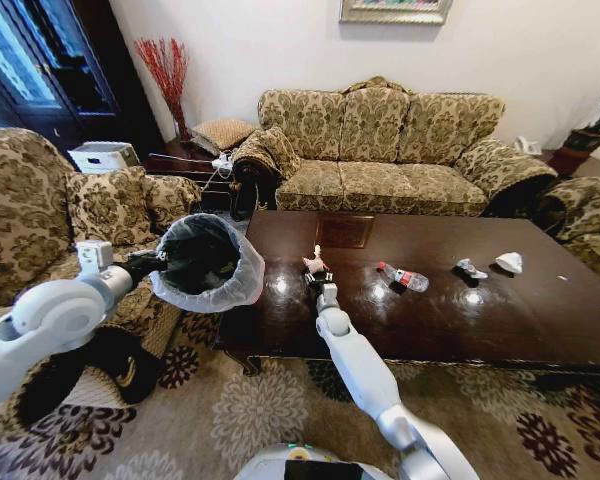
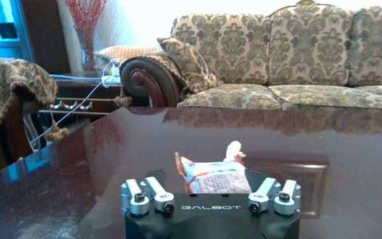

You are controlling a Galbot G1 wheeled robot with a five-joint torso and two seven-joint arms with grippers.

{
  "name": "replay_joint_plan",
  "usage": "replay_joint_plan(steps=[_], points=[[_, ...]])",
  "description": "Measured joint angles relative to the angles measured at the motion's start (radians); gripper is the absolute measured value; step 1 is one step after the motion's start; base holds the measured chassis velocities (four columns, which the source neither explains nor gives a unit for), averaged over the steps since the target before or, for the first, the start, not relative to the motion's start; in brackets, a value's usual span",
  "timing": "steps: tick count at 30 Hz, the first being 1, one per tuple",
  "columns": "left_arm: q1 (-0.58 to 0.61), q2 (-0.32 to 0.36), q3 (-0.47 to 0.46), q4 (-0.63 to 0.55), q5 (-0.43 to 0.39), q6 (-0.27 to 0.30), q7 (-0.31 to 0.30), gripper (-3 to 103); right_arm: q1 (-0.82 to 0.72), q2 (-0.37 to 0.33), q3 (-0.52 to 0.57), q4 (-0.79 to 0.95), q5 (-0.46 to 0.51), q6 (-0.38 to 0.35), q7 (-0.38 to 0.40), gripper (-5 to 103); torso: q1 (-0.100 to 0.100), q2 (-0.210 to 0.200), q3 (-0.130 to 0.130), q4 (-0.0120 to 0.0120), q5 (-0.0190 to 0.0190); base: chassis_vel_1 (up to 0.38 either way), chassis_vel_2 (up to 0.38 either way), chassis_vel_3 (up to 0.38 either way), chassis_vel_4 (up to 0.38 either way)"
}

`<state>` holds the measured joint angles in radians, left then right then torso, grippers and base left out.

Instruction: Move to the front of the table and place the trash on the table into the trash bin.

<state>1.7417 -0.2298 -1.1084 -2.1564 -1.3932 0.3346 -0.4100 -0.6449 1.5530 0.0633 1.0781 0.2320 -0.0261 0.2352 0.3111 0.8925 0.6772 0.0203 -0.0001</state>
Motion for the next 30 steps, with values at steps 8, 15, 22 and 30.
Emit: replay_joint_plan(steps=[8,15,22,30], points=[[-0.002,0.003,0.013,0.016,0.011,-0.009,0.016,0,0.095,0.054,-0.001,-0.188,-0.04,0.02,0.005,100,0.0,0.0,0.0,0.0002,0.0001,0.0,0.0,0.0,0.0],[-0.001,0.002,0.014,0.027,0.019,-0.015,0.027,0,0.117,0.056,0.005,-0.246,-0.039,0.043,0.001,85,0.0,0.0,0.0,0.0,0.0,0.0,0.0,0.0,0.0],[-0.001,0.004,0.018,0.027,0.027,-0.018,0.033,0,0.112,0.049,0.007,-0.245,-0.034,0.05,-0.009,58,0.0,0.0,0.0,0.0,0.0,0.0,0.0,0.0,0.0],[0.001,0.0,0.014,0.019,0.029,-0.018,0.034,0,0.101,0.038,0.006,-0.223,-0.033,0.046,-0.009,36,0.0,0.0,0.0,0.0,0.0001,0.0,0.0,0.0,0.0]])
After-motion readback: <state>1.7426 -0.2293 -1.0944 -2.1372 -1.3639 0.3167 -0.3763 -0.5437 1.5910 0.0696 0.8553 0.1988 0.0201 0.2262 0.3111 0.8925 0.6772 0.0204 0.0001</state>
